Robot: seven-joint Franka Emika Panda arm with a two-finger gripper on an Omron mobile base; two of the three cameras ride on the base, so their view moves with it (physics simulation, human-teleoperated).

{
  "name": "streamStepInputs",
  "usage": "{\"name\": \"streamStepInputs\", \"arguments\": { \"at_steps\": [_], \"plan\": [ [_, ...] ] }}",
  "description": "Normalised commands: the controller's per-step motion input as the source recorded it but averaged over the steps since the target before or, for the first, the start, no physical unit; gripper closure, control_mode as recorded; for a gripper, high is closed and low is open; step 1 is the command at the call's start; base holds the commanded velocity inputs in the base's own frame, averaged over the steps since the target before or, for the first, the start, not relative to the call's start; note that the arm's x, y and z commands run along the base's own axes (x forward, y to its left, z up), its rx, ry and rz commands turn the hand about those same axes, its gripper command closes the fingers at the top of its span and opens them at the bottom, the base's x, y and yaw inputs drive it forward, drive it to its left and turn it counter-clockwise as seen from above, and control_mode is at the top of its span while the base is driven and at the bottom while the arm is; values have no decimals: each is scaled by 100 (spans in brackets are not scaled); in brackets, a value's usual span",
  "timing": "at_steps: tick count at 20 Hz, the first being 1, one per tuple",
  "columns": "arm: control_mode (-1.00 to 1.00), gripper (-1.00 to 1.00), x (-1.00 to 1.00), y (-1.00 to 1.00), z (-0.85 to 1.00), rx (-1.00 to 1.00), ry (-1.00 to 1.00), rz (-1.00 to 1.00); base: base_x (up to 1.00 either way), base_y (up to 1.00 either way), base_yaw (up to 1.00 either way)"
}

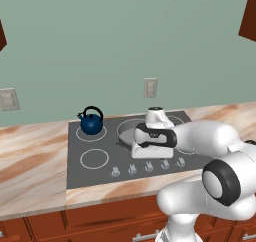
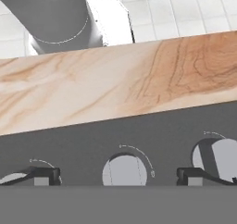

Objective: Pick the kettle from the cabinet and place it on a stove burner. Then pick the pot from the counter and place it on another stove burner. Finally, turn both burners on.

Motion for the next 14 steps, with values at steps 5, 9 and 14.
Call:
{"name": "streamStepInputs", "arguments": {
  "at_steps": [5,9,14],
  "plan": [
    [-100,-100,2,8,-12,0,-6,0,0,0,0],
    [-100,-100,0,3,-5,0,-6,0,0,0,0],
    [-100,-100,0,0,-2,0,-7,0,0,0,0]
  ]
}}
